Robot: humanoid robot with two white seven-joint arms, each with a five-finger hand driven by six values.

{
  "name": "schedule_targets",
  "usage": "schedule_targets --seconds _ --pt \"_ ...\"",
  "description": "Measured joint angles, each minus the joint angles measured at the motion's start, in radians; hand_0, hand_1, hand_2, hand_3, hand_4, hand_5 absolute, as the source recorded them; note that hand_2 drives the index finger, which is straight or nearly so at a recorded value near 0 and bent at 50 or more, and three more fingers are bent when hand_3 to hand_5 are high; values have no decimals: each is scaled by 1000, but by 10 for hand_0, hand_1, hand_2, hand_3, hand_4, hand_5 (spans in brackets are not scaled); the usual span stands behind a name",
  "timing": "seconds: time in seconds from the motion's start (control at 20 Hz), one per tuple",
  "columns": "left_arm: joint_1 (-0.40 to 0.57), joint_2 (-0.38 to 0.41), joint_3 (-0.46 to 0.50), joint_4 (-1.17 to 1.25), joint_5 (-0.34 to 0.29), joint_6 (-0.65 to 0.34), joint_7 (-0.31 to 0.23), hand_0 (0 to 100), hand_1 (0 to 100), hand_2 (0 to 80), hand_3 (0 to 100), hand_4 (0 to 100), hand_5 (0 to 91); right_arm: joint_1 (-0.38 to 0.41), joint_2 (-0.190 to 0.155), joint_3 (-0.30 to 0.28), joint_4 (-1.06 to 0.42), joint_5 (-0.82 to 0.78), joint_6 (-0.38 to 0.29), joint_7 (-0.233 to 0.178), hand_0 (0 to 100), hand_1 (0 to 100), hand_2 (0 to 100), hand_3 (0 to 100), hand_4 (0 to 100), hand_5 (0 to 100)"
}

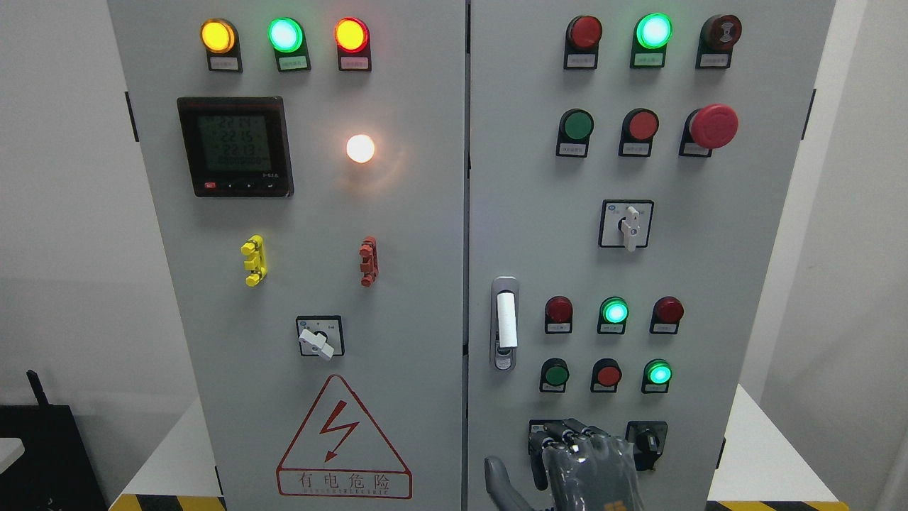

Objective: Release door handle
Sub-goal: 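Raise the open right hand up toward the silver door handle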

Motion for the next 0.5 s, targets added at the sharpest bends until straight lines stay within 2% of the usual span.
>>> schedule_targets --seconds 0.5 --pt "0 0 0 0 0 -3 0 120 389 0 0 0 0 20 6 5 -31 109 67 8 386 0 948 1000 975 977"
